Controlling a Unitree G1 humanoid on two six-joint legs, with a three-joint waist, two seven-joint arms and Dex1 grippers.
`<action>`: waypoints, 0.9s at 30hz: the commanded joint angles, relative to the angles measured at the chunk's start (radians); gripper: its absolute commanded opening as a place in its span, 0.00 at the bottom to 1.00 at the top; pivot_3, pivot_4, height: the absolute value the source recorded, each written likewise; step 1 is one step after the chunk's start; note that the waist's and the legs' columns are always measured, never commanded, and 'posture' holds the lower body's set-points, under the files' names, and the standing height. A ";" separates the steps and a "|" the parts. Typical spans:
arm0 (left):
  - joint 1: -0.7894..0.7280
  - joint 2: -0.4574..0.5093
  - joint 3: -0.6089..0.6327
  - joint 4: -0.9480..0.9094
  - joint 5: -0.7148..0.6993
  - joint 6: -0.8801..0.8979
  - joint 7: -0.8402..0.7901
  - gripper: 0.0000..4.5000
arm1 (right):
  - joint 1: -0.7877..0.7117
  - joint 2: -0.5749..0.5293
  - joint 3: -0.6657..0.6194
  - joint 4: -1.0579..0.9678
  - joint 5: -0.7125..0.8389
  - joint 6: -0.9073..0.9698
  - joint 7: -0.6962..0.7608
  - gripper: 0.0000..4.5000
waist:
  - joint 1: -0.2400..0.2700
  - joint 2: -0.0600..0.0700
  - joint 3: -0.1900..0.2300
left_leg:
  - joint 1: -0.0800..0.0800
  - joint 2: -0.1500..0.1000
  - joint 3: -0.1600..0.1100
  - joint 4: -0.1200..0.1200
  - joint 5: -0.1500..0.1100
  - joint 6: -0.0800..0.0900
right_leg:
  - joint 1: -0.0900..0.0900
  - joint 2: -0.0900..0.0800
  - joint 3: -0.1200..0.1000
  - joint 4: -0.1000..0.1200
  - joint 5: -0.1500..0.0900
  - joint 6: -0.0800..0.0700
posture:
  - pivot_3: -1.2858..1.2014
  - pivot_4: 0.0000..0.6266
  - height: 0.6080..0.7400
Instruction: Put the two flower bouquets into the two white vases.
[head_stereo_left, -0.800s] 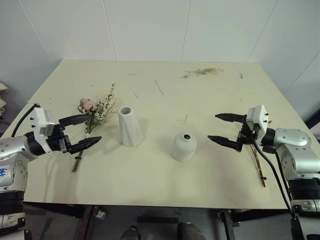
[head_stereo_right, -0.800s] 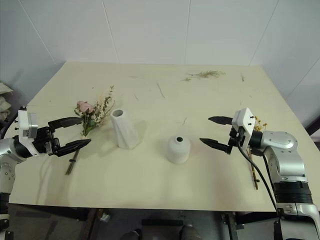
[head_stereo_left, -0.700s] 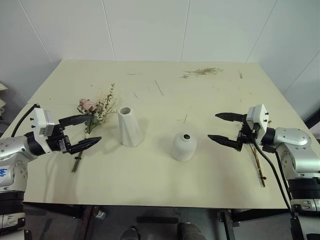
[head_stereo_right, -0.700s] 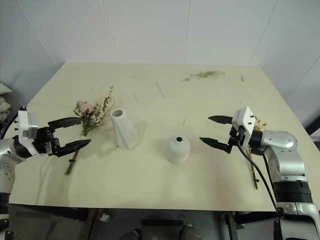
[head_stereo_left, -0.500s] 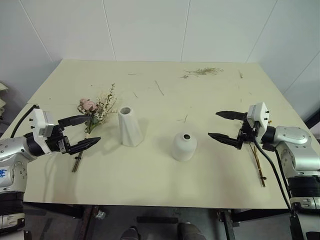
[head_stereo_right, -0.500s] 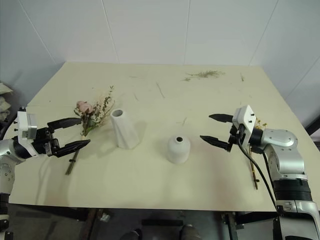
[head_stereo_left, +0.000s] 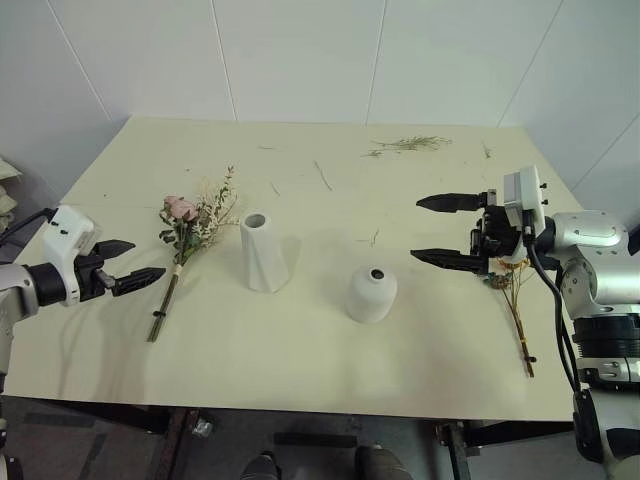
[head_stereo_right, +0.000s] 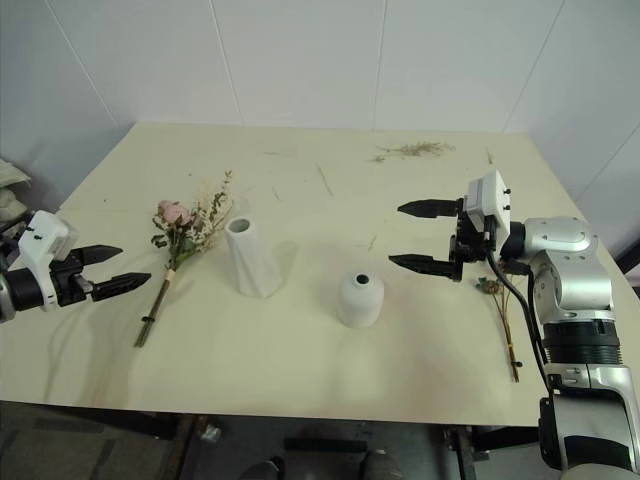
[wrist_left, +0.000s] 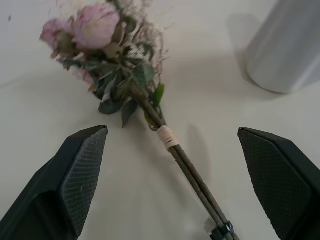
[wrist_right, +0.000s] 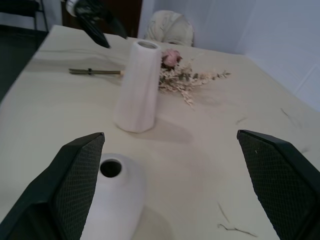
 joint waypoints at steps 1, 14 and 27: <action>-0.057 0.032 -0.060 -0.068 0.014 0.204 0.051 0.99 | 0.000 -0.052 -0.022 -0.069 0.046 0.078 0.037 1.00 | -0.001 0.000 0.000 | 0.000 0.000 0.000 0.000 0.000 0.000 | -0.001 0.000 0.000 0.000 0.000 0.000 | 0.52 0.24 1.00; -0.438 -0.014 -0.404 0.158 0.190 0.597 0.130 0.99 | 0.112 -0.065 -0.044 -0.150 0.094 0.133 0.024 1.00 | -0.005 0.000 0.000 | -0.006 0.000 0.000 0.005 0.000 0.000 | -0.009 0.002 0.001 0.008 -0.001 0.000 | 0.52 0.24 1.00; -0.545 -0.029 -0.564 0.314 0.220 0.618 0.021 0.99 | 0.118 -0.034 -0.044 -0.249 0.141 0.167 -0.013 1.00 | -0.004 0.000 0.000 | -0.008 -0.001 -0.001 0.006 0.001 -0.001 | -0.009 0.001 0.001 0.008 -0.001 0.001 | 0.52 0.24 1.00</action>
